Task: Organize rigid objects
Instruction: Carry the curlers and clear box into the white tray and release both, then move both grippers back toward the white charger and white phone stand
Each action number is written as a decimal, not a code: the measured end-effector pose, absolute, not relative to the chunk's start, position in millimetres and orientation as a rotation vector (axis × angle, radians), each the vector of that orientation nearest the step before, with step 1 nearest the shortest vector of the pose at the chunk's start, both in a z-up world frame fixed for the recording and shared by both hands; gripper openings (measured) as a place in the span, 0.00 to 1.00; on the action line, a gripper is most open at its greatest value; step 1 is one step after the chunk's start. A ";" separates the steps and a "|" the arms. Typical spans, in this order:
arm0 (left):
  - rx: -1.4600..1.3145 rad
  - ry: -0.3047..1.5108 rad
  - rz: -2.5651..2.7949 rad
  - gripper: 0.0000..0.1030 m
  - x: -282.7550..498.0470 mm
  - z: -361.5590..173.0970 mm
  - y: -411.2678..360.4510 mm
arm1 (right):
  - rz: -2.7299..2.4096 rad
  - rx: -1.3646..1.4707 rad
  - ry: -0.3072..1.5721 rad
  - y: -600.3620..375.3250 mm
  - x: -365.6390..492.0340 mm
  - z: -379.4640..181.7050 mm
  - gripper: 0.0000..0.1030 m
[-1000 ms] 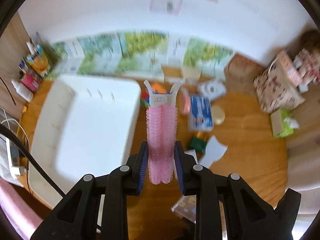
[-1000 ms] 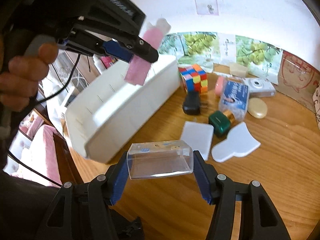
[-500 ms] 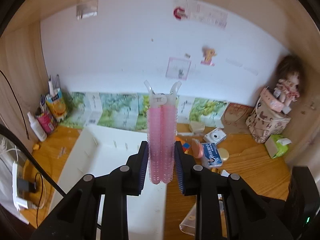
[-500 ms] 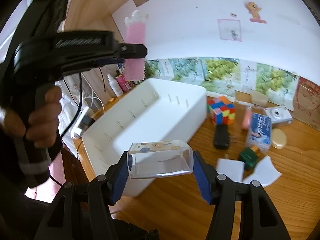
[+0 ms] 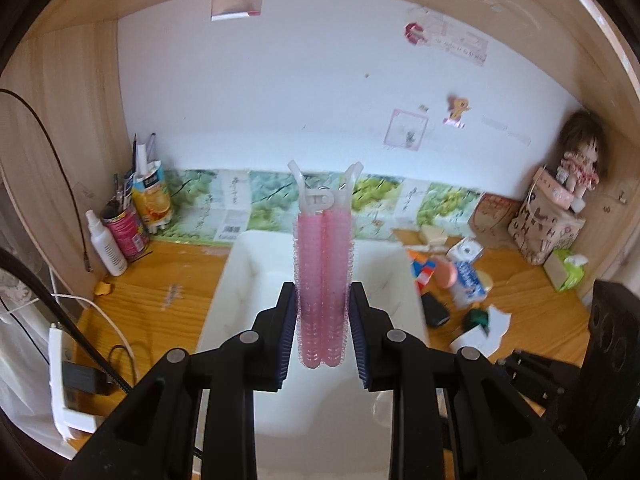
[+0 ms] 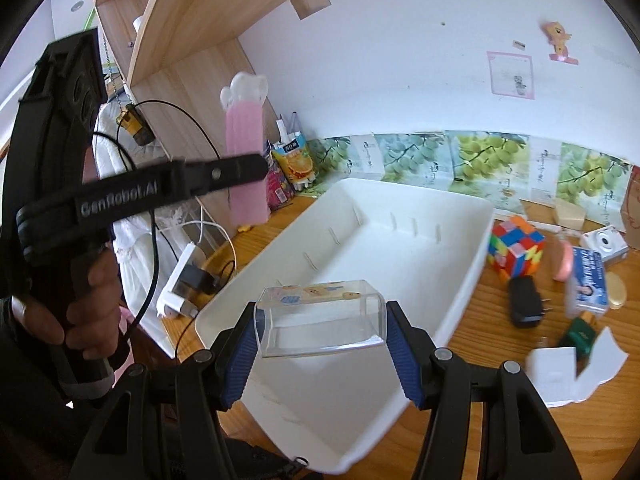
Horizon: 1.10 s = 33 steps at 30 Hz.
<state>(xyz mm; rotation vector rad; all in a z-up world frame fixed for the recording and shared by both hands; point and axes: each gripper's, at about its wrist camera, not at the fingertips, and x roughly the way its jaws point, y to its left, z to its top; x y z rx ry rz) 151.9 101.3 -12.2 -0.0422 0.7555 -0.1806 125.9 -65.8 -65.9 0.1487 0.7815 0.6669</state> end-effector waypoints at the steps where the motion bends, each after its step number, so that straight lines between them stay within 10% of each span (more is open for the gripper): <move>1: -0.034 0.767 -0.184 0.27 152.1 -15.4 107.2 | 0.661 0.154 0.780 -61.7 125.9 -66.8 0.59; 12: 0.002 0.837 -0.196 0.31 156.6 -38.5 139.9 | 0.583 0.190 0.755 -24.3 129.2 -82.6 0.62; 18: 0.009 0.813 -0.220 0.74 159.9 -36.6 141.5 | 0.537 0.205 0.731 -21.9 127.2 -82.0 0.76; 33: -0.062 0.788 -0.283 0.75 153.7 -24.1 114.5 | 0.429 0.197 0.657 -58.9 107.5 -71.4 0.78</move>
